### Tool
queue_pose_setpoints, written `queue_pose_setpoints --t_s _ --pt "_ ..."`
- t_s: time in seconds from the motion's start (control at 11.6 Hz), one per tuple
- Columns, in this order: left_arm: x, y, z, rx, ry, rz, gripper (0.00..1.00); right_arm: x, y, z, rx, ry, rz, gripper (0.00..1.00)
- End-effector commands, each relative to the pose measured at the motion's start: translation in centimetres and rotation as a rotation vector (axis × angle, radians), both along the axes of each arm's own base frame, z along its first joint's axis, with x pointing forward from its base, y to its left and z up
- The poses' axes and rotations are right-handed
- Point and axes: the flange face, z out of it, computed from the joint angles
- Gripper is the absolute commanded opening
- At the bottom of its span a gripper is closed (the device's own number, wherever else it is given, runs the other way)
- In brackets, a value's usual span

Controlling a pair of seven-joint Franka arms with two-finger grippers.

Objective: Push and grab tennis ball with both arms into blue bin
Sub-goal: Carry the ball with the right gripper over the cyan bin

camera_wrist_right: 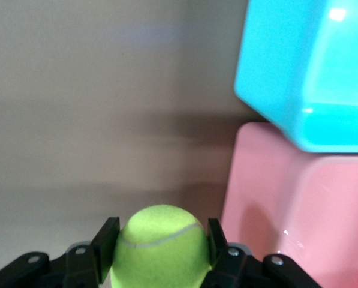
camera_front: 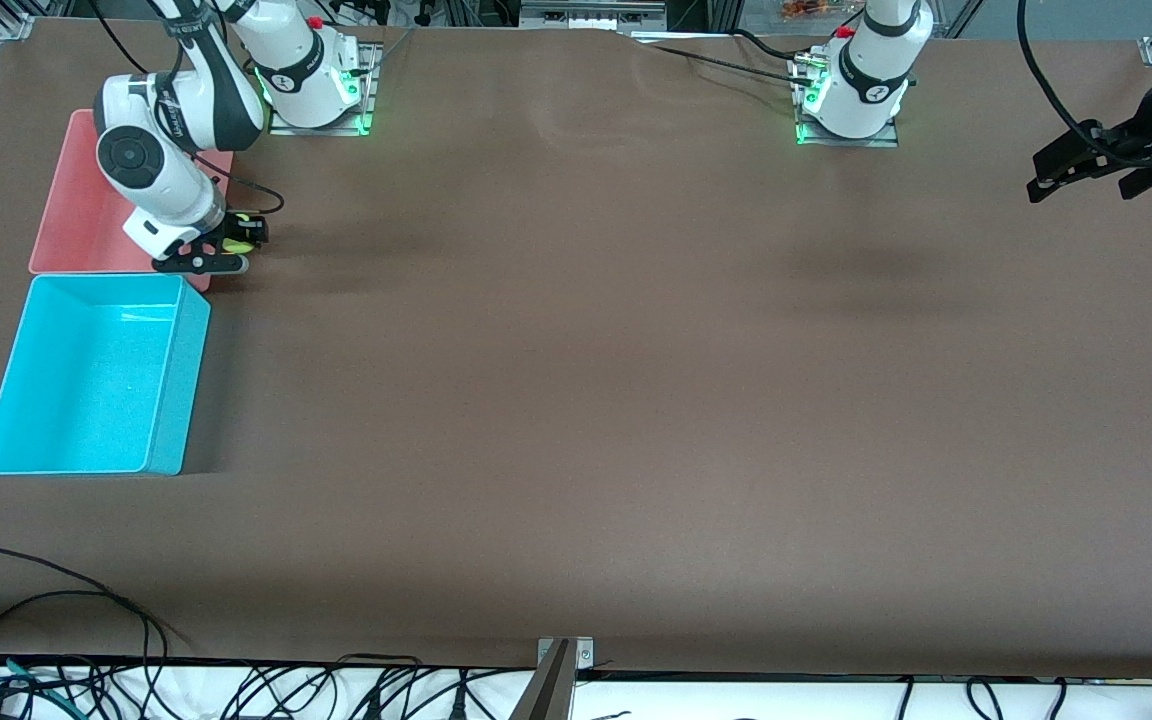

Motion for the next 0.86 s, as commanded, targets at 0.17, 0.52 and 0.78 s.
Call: queue_pose_setpoints --t_s 0.17,0.52,0.78 --pt "0.3 -0.2 0.5 0.001 0.006 0.004 1.00 7.9 -0.7 9.5 -0.059 0.085 -0.006 0.50" --pt "0.4 0.1 0.5 0.000 0.006 0.009 1.00 12.6 -2.9 14.7 0.037 0.008 0.196 0.51" --pt "0.4 0.1 0.5 0.000 0.006 0.009 1.00 13.7 -6.8 13.9 0.147 -0.020 0.302 0.51"
